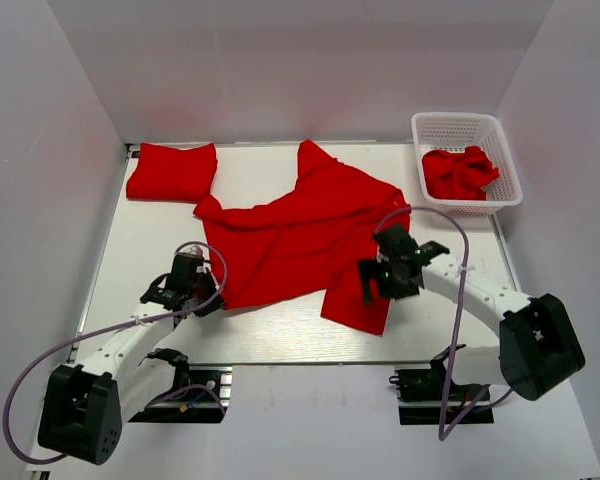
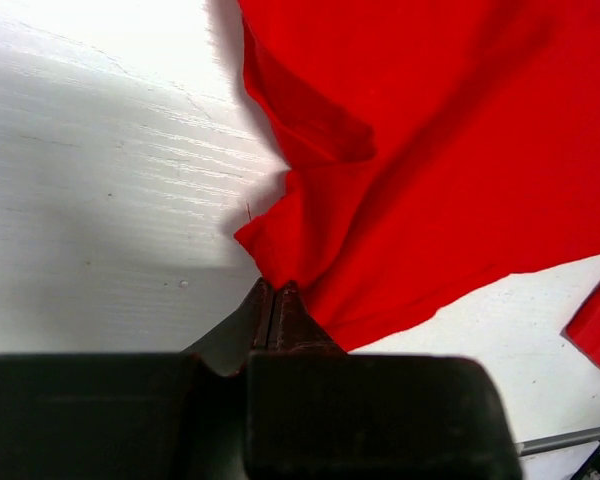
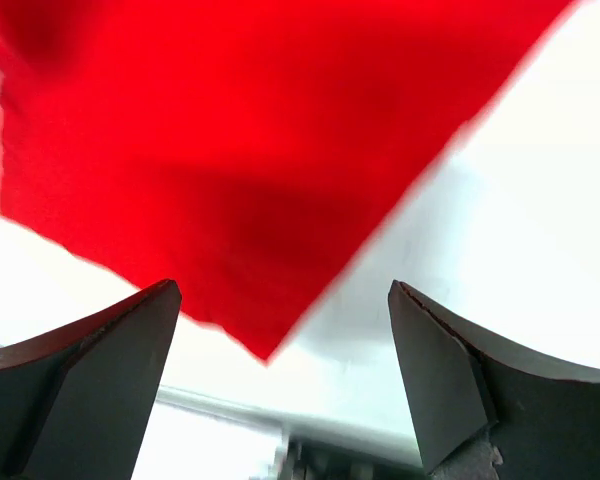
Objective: Fold and stack the t-shirts
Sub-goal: Flatten out the tshirt
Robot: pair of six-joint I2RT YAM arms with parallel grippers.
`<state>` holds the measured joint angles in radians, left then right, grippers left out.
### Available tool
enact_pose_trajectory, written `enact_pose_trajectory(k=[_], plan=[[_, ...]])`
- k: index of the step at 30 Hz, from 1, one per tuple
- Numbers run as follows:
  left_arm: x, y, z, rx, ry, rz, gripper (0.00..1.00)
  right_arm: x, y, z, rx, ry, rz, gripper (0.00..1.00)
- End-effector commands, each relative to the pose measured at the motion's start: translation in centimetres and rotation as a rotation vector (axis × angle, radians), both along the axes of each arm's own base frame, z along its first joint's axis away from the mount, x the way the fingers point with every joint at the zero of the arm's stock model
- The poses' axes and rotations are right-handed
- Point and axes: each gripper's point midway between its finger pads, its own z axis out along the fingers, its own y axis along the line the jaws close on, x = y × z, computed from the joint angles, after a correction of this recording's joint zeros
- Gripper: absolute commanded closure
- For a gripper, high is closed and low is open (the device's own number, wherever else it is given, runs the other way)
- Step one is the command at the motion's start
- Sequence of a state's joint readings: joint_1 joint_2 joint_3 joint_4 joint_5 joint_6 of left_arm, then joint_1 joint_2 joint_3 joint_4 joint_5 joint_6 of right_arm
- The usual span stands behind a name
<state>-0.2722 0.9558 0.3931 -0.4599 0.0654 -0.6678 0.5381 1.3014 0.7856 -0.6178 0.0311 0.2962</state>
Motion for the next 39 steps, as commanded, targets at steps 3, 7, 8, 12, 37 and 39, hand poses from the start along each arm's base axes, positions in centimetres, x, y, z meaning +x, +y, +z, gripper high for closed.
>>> enact_pose_trajectory(k=[3,7,8,12,37,39], plan=[[0.9,0.4,1.6,0.026,-0.060,0.004,1.00,-5.6,-1.0,-1.1,-0.035,0.146,-0.100,0.10],[0.9,0.4,1.6,0.026,-0.060,0.004,1.00,-7.1,-0.6,-2.6,-0.030,0.186,-0.096,0.10],[0.9,0.4,1.6,0.026,-0.060,0.004,1.00,-7.5,-0.5,-3.0,-0.043,0.196,-0.087,0.10],[0.6,0.5,1.2,0.029,-0.050,0.004,1.00,-6.6,1.0,-3.4,0.004,0.156,-0.087,0.10],[4.0,0.8,9.0,0.028,-0.259,0.053,1.00,-0.5,0.4,8.3,0.182,-0.381,-0.232,1.00],[4.8,0.4,10.8,0.004,-0.308,0.048,1.00,0.6,0.2,9.4,0.167,-0.436,-0.238,1.00]])
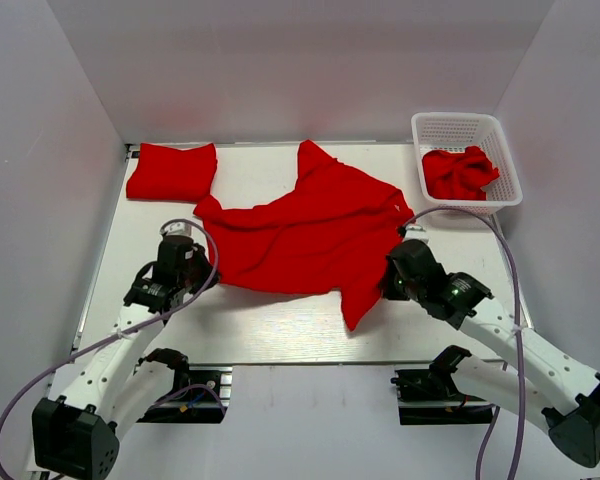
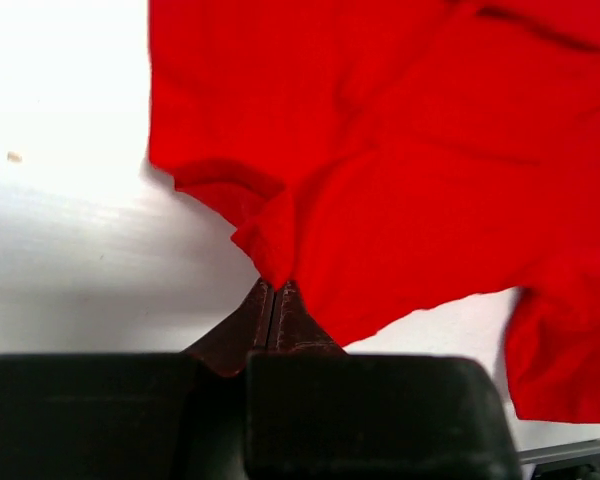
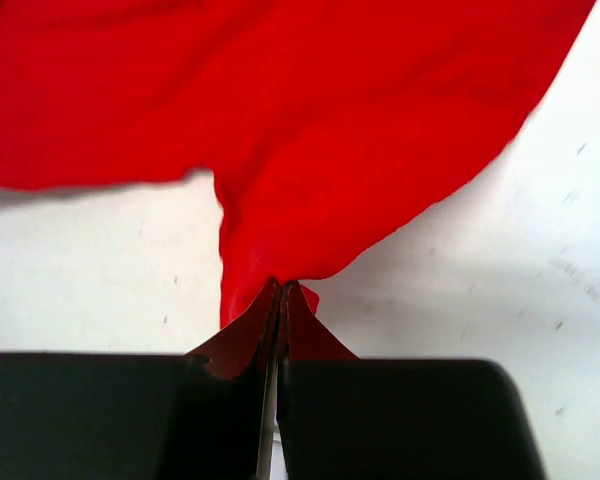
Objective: Fold and stack the t-shirts
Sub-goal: Flatten out the tshirt
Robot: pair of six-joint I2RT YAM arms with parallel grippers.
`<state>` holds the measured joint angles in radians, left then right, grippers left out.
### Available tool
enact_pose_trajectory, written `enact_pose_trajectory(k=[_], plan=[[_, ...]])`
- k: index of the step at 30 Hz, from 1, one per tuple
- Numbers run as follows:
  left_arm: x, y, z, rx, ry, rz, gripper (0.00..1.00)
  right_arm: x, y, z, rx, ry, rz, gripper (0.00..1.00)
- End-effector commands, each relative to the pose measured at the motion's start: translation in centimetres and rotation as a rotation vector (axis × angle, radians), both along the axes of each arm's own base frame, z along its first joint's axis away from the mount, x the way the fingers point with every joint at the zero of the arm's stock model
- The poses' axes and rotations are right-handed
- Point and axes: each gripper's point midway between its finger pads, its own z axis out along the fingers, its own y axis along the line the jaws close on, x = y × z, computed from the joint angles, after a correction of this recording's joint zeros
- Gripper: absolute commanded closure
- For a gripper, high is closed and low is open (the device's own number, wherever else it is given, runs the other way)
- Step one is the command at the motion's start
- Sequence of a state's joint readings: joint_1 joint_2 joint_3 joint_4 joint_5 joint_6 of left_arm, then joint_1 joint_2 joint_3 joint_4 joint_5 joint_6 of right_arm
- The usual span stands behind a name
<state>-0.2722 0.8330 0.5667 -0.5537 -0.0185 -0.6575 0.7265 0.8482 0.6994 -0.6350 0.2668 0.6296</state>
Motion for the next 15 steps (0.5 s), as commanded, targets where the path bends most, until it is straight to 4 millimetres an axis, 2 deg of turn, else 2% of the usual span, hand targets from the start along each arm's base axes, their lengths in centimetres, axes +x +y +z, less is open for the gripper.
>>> enact_pose_trajectory(k=[1,3,4,6,7,8,9,10,12,13,14,15], plan=[[1.6,-0.2,3.8,-0.013,-0.111,0.001,1.00,3.2,-0.5,2.9,-0.048,-0.164,-0.040,1.00],[2.5,-0.3,5.3,-0.013,-0.168,0.003,1.00,4.4,-0.9,4.6,-0.030,-0.256,-0.074,1.00],[3.2,-0.3,6.7,-0.019,-0.208,0.011,1.00,6.1,0.2,7.2,0.027,-0.382,-0.061,1.00],[4.5,-0.2,9.0,-0.015,-0.284,0.025,1.00,7.0,-0.1,9.6,0.065,-0.502,-0.081,1.00],[5.1,-0.3,11.3,-0.018,-0.343,0.017,1.00,8.2,0.4,13.0,0.096,-0.642,-0.075,1.00],[5.7,-0.2,12.4,-0.008,-0.371,0.022,1.00,8.7,0.4,13.9,0.094,-0.676,-0.080,1.00],[6.5,0.3,13.1,0.011,-0.380,0.053,1.00,9.6,-0.5,16.5,0.077,-0.765,-0.132,1.00],[7.2,0.3,16.2,-0.002,-0.439,0.065,1.00,10.1,-0.3,18.9,0.092,-0.821,-0.143,1.00],[7.9,0.7,18.1,0.051,-0.458,0.063,1.00,11.2,-0.9,20.9,0.010,-0.895,-0.164,1.00],[8.8,0.7,20.8,0.048,-0.492,0.078,1.00,11.3,-1.0,24.2,0.043,-0.958,-0.186,1.00],[9.2,1.0,21.9,0.079,-0.510,0.074,1.00,11.6,-1.7,25.6,0.005,-1.002,-0.208,1.00],[9.4,1.8,24.4,0.094,-0.543,0.120,1.00,11.7,-2.1,28.1,0.019,-1.042,-0.240,1.00]])
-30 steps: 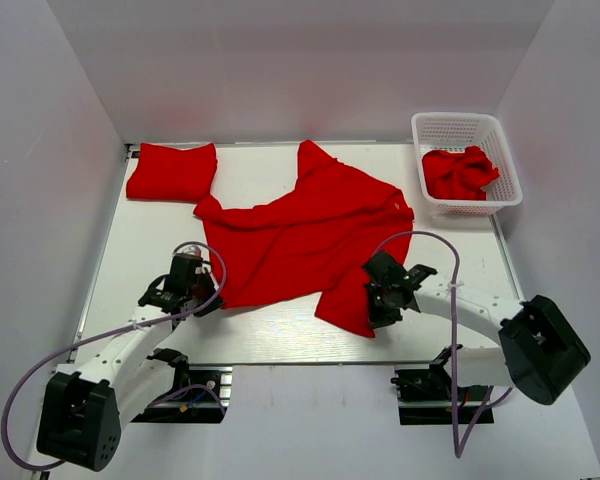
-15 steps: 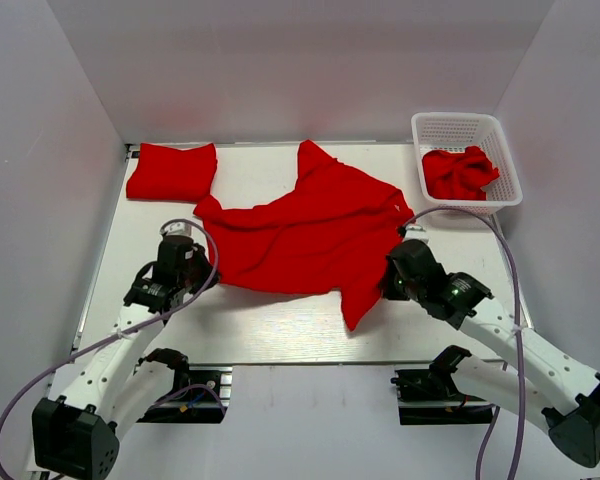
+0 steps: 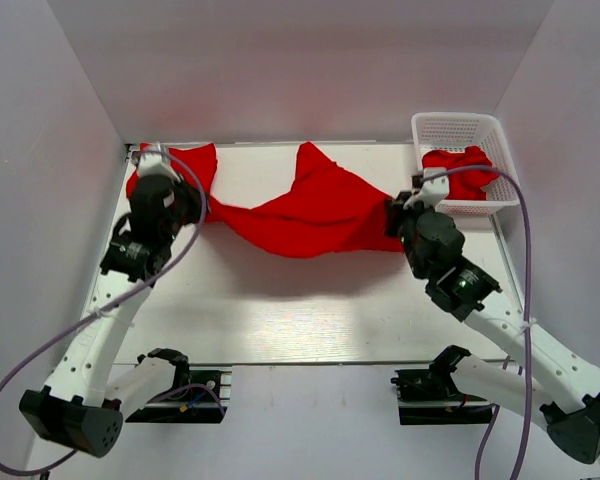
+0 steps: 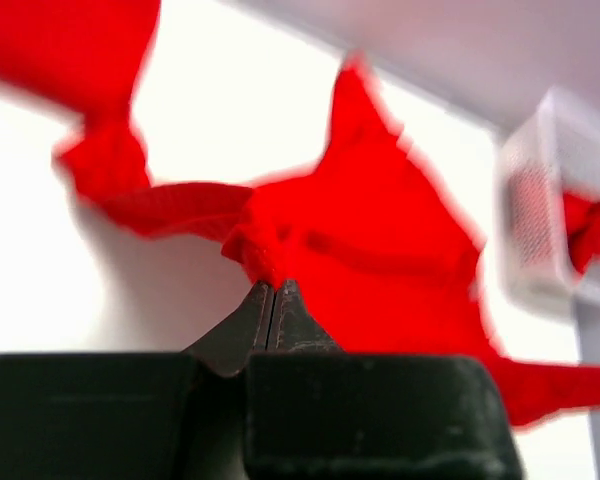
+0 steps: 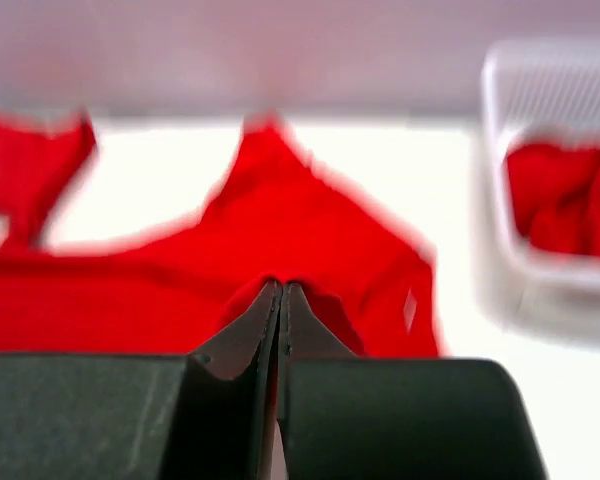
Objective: Fold and stack the t-shirts
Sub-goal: Flatten out the tshirt
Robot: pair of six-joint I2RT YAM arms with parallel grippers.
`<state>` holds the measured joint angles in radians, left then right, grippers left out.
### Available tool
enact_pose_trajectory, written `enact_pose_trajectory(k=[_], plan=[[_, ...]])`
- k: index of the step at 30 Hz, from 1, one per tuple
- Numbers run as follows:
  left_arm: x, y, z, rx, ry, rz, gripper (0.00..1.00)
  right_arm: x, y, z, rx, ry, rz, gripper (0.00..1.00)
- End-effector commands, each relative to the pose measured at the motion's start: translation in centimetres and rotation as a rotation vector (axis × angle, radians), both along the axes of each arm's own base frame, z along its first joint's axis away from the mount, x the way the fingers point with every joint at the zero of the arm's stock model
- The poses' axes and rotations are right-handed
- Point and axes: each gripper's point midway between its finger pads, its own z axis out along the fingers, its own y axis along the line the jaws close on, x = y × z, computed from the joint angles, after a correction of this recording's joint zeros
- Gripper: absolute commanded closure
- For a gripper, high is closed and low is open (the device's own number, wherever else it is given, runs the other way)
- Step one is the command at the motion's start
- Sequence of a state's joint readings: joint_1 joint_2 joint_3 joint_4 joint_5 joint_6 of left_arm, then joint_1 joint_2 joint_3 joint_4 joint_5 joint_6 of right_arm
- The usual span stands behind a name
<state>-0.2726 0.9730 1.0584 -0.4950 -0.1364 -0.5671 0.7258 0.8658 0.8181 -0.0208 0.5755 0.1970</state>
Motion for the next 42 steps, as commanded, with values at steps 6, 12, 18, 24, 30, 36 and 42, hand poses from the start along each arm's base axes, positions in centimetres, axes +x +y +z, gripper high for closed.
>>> enact_pose_trajectory(k=[6,12,18,24,30,36,42], plan=[[1.5,2.7,15.8,0.095,-0.326,0.111,1.00,-0.1,-5.1,21.3,0.058,-0.493,-0.216,1.00],[-0.7,2.5,25.6,0.156,-0.548,0.038,1.00,-3.3,-8.0,30.4,0.069,-0.660,-0.259,1.00],[-5.1,1.4,34.0,0.186,-0.755,-0.083,1.00,-8.8,-11.7,38.7,0.118,-0.830,-0.244,1.00],[-10.8,1.9,38.7,0.176,-0.928,-0.120,1.00,-15.1,-13.0,44.8,0.133,-1.002,-0.082,1.00],[-14.2,2.3,40.3,0.165,-1.012,-0.137,1.00,-19.2,-15.4,47.2,0.151,-1.107,-0.070,1.00],[-13.3,2.0,39.5,0.151,-0.984,-0.144,1.00,-17.3,-14.6,46.7,0.095,-1.108,-0.127,1.00],[-4.4,1.2,32.4,0.138,-0.753,-0.084,1.00,-7.3,-11.8,41.6,-0.086,-0.916,-0.393,1.00]])
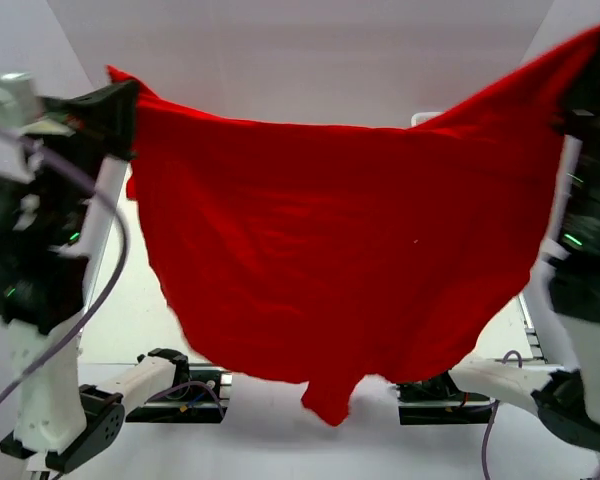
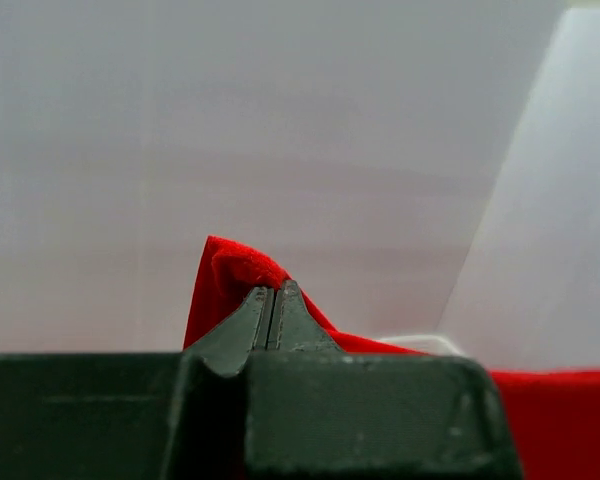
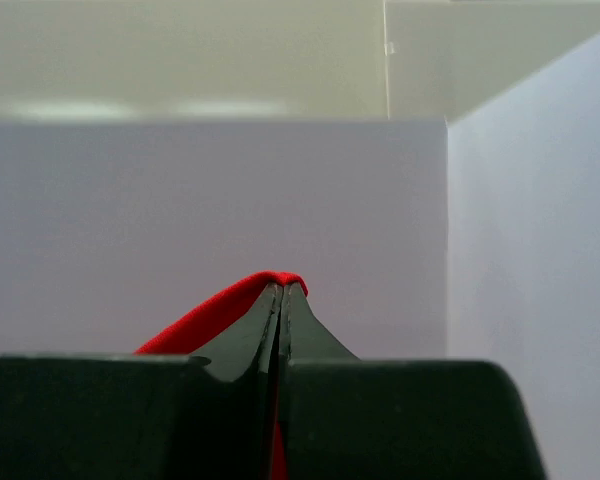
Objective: Fold and stack the t-shirts
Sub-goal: Flatten out the tshirt, then fold the flattened tshirt in 1/3 of the way
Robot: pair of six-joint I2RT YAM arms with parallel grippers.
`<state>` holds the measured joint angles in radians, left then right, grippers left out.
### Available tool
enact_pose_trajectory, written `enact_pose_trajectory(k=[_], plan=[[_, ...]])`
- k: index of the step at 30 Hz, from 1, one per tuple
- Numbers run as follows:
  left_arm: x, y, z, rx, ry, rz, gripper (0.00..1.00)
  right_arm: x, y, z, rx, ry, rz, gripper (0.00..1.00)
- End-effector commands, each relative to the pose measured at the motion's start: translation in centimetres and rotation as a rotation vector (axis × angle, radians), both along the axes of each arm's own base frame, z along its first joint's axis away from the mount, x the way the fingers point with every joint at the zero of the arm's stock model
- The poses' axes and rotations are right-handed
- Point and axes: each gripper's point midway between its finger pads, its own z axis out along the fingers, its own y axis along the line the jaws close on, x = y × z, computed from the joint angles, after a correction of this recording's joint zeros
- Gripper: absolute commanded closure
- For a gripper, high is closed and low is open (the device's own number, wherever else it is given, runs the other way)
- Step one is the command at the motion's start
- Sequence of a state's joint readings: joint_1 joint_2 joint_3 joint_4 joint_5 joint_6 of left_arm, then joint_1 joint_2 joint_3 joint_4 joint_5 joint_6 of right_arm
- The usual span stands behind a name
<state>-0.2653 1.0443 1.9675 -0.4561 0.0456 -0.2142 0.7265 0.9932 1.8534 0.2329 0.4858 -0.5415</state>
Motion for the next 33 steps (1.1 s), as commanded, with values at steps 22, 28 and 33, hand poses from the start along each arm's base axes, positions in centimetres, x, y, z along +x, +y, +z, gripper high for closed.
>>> enact_pose_trajectory(k=[22,28,33], plan=[[39.1,-1.1,-50.5,0.124,1.027,0.416,1.00,48.4,12.8,-51.7,-0.241,1.132,-0.103,1.00],[42.1,-1.1,-53.5,0.111,1.018,0.359,1.00,48.9,11.0,-55.1,-0.176,1.223,-0.003,1.00],[43.0,-0.7,-52.8,0.108,0.997,0.335,1.00,47.0,10.8,-57.2,-0.117,1.349,0.089,1.00]])
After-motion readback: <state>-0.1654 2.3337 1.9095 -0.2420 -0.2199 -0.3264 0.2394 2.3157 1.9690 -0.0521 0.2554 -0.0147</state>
